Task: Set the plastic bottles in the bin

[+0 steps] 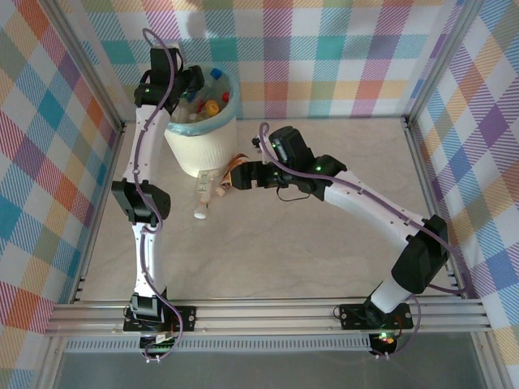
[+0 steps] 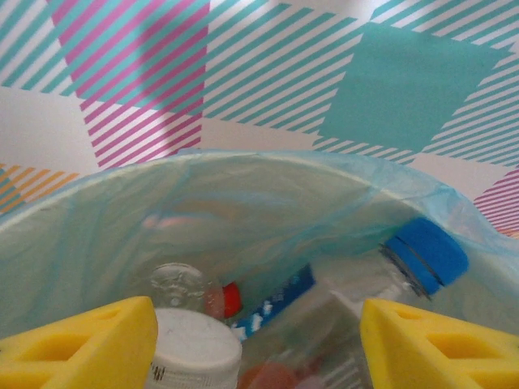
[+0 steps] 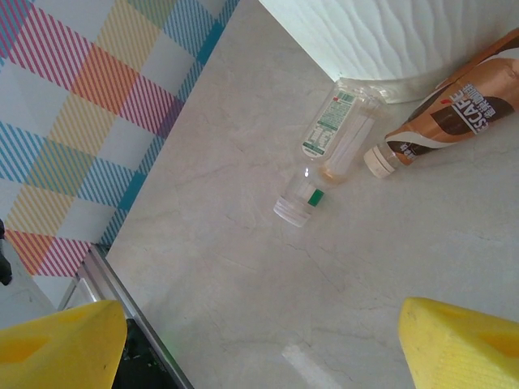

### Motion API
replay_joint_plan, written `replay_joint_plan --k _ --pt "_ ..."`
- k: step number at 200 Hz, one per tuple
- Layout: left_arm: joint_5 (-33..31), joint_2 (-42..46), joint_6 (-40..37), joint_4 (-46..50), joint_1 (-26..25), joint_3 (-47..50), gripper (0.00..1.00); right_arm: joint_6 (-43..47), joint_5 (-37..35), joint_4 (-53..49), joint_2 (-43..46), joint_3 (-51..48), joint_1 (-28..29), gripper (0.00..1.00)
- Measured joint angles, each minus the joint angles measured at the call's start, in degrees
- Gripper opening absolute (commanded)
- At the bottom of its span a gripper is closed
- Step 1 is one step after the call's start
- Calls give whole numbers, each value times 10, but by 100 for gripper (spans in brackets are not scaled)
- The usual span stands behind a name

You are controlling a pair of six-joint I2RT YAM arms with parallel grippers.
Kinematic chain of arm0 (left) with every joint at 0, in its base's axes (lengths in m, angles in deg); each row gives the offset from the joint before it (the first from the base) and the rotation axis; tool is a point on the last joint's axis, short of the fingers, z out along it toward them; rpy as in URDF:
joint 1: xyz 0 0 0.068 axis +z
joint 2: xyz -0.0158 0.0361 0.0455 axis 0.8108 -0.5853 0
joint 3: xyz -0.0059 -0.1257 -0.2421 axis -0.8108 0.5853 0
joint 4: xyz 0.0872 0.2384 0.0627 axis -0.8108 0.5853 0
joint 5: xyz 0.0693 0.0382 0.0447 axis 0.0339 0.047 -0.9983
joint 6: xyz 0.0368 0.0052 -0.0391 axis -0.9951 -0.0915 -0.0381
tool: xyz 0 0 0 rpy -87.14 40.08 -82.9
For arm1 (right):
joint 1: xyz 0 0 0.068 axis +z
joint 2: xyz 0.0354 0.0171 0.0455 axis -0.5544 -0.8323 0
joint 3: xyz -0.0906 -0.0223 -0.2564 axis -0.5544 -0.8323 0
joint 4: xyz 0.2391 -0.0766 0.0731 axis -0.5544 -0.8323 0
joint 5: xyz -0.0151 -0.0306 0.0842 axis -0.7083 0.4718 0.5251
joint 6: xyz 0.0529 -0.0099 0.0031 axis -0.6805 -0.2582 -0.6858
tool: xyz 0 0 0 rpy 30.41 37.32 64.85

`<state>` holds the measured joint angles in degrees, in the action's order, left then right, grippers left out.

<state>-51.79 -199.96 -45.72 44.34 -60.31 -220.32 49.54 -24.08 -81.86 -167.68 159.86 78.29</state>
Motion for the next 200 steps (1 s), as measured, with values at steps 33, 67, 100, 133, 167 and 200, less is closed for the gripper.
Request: replay_joint_plan --k 33,67,100,133,167,200 --pt "3 -3 12 2 1 0 70 0 0 -3 0 0 0 87" --pt "-3 -2 21 35 3 5 72 0 0 -5 0 0 0 87" --pt "-6 30 26 38 3 10 73 0 0 -5 0 7 0 88" --pt "-5 114 25 38 3 12 73 0 -2 -5 -2 8 0 88" --pt "5 263 1 29 2 95 74 -4 -5 0 -30 12 1 86" --pt "7 462 -27 -18 2 348 75 -18 -19 2 -100 41 17 86"
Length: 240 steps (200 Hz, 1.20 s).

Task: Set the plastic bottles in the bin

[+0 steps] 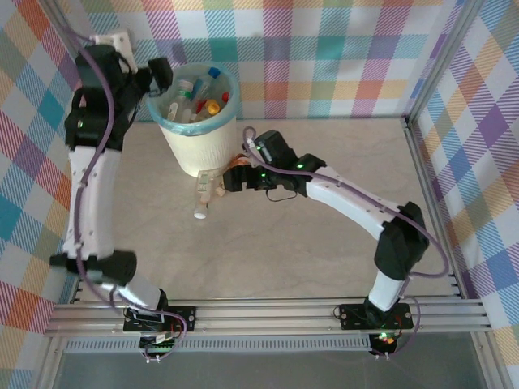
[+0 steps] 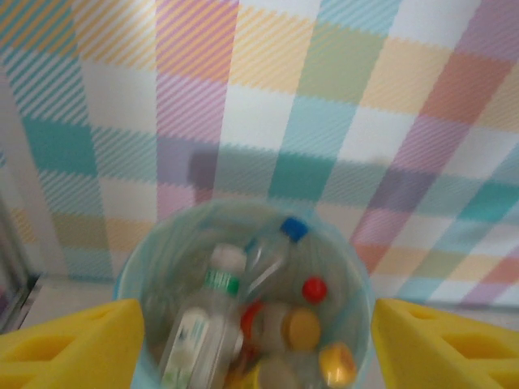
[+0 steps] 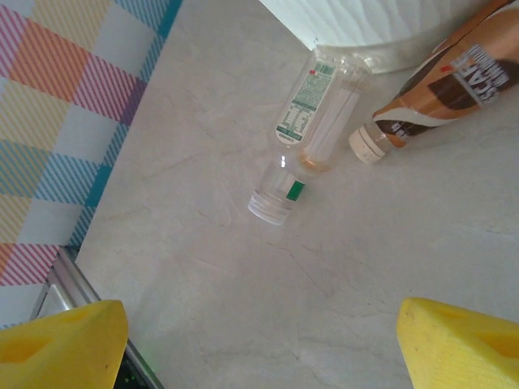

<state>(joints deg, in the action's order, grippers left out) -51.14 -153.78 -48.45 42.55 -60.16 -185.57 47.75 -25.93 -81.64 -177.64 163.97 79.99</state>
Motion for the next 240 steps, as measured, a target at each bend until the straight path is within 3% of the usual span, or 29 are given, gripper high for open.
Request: replay_joint_plan --k 44,90,157,215,240 --pt "-52 194 -22 -26 0 277 76 -26 -52 11 -124 77 60 90" --pt "-113 348 -25 -25 0 437 77 -41 -105 20 -247 161 104 87" --pt "-161 433 -38 -25 0 480 78 -75 -163 18 -358 235 118 77" --pt "-163 437 -38 -25 0 494 78 -97 -187 15 -384 253 118 56" --pt "-163 437 -38 -25 0 494 78 -105 -188 28 -380 238 118 39"
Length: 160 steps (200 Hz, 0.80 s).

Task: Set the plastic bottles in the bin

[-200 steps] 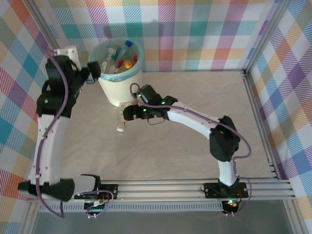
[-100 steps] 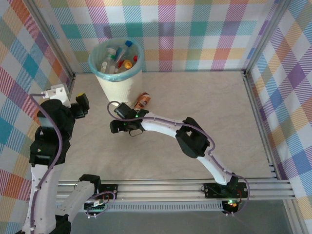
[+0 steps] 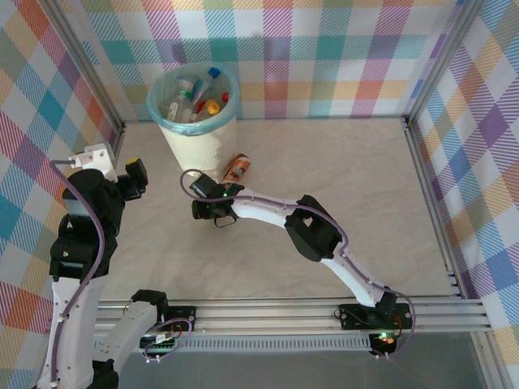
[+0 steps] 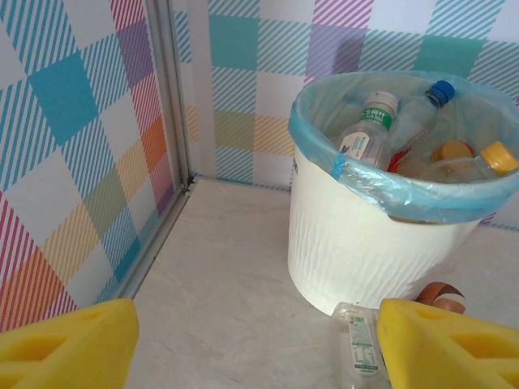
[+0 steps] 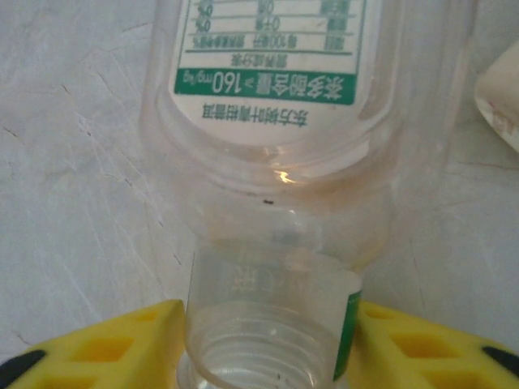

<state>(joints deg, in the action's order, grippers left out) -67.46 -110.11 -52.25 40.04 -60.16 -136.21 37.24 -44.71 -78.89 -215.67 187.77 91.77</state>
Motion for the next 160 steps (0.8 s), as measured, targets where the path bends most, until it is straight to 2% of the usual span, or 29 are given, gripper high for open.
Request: replay_joint_plan --k 24,31,63,92,116,151,160 --pt "1 -3 0 2 0 -3 78 -1 2 26 36 -61 0 8" --pt "4 -7 0 4 0 -8 78 2 3 30 53 -84 0 4" --pt "39 -33 3 15 0 -43 78 8 33 56 148 -191 0 10" --pt "105 -63 27 22 0 -77 82 22 76 80 257 -282 0 10" --pt "189 -89 63 20 0 -101 87 43 99 100 368 -363 0 9" --pt "339 -137 123 7 0 -117 87 99 106 129 505 -430 0 10" --pt "377 -153 137 0 0 -123 87 117 106 138 531 -438 0 15"
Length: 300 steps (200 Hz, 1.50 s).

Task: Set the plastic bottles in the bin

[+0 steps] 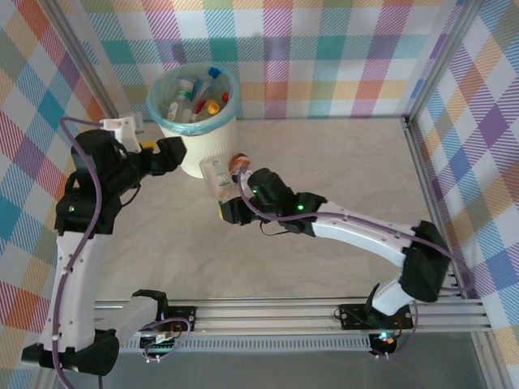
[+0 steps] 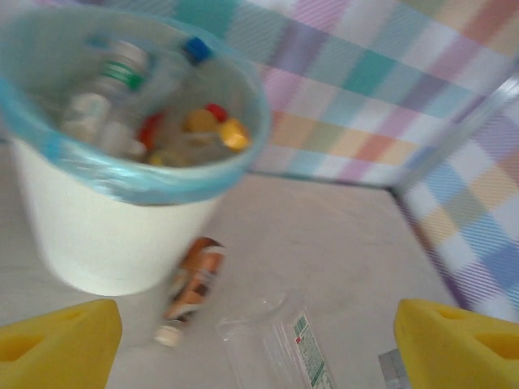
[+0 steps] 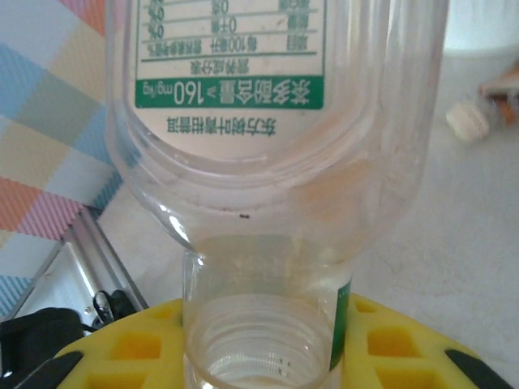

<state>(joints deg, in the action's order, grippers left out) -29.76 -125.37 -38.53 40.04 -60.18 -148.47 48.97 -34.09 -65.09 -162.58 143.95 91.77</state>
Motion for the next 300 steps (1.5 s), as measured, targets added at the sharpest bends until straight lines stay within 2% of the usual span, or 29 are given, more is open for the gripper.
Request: replay_joint_plan --k 21,39,93,106,124,138,148,173,180,193,202,227,250,274,300 --pt "75 -35 30 -10 -9 -7 88 43 -2 20 47 -7 0 15" --pt "116 -53 44 -12 -23 -7 88 72 -2 39 68 -7 0 15" --pt "175 -58 59 -16 -74 -8 83 113 13 72 74 -8 -2 15" --pt "184 -58 61 -16 -81 -8 79 114 18 75 74 -8 -2 15" --pt "183 -58 58 -15 -86 -8 68 114 24 76 74 -8 -2 16" --pt "174 -58 58 -15 -86 -8 59 114 24 79 76 -9 -2 21" --pt "172 -58 62 -15 -86 -8 56 114 23 81 79 -12 -2 25" --pt "160 -56 64 -16 -89 -8 49 114 21 84 80 -14 -3 45" --pt "153 -56 65 -16 -90 -9 49 115 17 85 80 -14 -3 53" --pt "122 -56 67 -15 -94 -19 47 122 5 85 81 -14 -3 70" --pt "92 -58 67 -14 -95 -33 46 122 -9 82 82 -14 -3 78" --pt "-16 -88 48 -9 -95 -120 39 133 -70 68 90 -14 -3 87" --pt "-126 -149 4 -19 -95 -228 39 144 -134 52 99 -14 -3 88" --pt "-231 -219 -62 -40 -92 -309 39 169 -169 41 102 -10 -7 89" --pt "-292 -329 -119 -52 -70 -412 39 201 -179 31 102 -5 -13 89"
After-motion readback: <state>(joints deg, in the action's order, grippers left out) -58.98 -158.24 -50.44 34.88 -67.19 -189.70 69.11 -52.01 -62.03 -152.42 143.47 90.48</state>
